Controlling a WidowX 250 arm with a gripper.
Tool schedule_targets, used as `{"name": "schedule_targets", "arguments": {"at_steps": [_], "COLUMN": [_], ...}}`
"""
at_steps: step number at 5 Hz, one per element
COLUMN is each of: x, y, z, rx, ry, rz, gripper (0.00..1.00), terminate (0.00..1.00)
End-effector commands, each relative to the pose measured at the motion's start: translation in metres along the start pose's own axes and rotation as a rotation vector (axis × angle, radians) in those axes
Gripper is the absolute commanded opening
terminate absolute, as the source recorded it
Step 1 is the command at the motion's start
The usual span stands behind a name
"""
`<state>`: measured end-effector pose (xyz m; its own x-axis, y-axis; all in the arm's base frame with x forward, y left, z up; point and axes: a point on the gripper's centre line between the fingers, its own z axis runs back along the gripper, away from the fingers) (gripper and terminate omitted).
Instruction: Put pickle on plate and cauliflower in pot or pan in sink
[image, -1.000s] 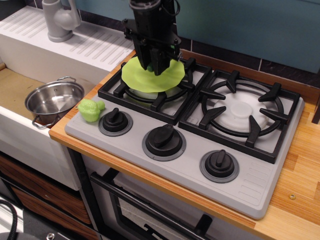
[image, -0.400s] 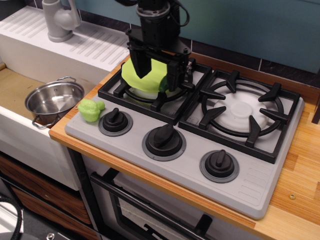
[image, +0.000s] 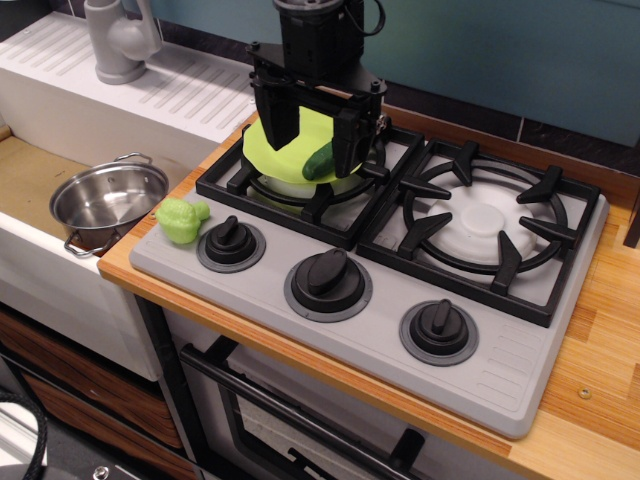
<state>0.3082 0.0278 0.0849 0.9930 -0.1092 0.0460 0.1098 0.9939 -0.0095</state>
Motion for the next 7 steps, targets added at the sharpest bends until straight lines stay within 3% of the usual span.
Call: {"name": "schedule_targets", "arguments": {"at_steps": [1, 4, 6, 7], "x": [0.011, 0.011, -0.029, -0.042], "y": [0.007, 0.007, 0.026, 0.037], "z": [0.04, 0.04, 0.027, 0.024], "rx": [0.029, 0.029, 0.038, 0.064], "ry": [-0.054, -0.054, -0.165, -0.226], "rz": [-0.05, -0.05, 0.127, 0.136], "gripper": [1.0, 1.0, 1.0, 1.0], "terminate": [0.0, 0.0, 0.0, 0.0]}}
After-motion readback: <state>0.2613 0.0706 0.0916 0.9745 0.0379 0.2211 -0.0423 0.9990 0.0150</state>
